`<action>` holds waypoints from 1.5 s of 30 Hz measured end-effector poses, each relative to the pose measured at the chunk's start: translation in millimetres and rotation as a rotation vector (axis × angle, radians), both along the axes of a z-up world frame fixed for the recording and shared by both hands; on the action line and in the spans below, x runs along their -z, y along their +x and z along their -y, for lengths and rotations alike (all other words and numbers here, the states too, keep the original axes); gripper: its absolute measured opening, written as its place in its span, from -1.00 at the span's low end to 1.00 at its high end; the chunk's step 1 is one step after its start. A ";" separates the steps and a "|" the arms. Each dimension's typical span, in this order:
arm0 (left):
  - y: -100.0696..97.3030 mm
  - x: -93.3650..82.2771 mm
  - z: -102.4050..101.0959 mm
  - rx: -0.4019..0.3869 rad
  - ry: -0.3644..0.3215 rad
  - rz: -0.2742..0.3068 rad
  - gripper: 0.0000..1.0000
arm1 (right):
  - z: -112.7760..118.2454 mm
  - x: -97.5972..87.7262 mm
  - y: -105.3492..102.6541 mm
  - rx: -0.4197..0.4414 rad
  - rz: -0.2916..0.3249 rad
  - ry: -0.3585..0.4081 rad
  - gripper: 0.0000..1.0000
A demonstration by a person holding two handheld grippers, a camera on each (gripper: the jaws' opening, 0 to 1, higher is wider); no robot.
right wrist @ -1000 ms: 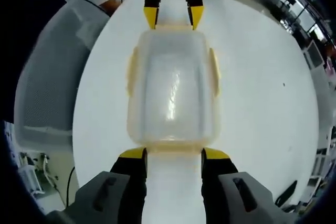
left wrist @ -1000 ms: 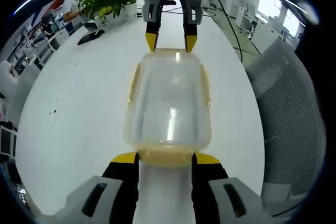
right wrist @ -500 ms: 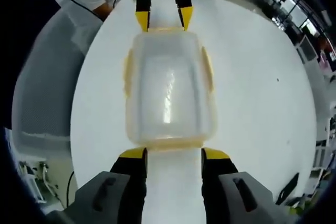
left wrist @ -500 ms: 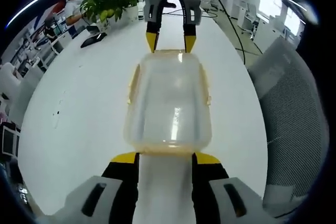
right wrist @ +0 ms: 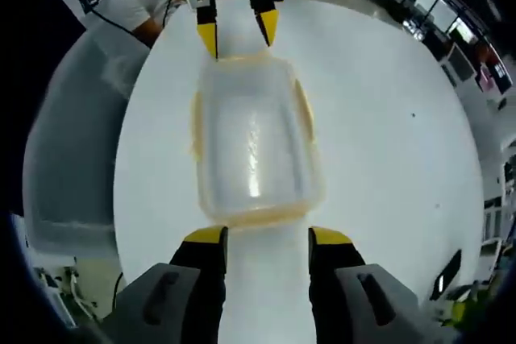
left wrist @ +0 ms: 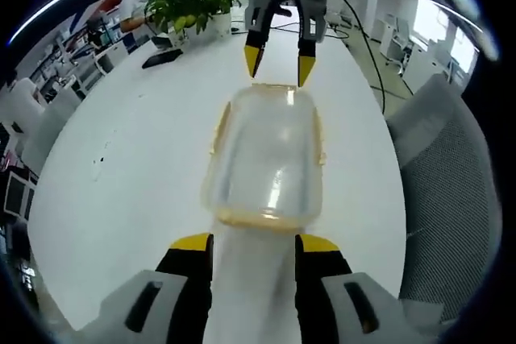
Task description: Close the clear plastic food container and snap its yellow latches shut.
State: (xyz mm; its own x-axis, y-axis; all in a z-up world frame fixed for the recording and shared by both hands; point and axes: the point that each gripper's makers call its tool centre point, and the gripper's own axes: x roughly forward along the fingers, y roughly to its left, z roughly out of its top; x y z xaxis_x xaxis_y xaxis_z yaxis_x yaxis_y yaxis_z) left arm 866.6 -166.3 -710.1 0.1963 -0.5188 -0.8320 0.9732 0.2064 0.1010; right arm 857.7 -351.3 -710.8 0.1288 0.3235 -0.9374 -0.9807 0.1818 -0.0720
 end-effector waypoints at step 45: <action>-10.5 11.8 22.3 -0.633 -0.285 -0.301 -0.33 | -22.8 9.2 -4.3 0.749 -0.135 0.337 -0.24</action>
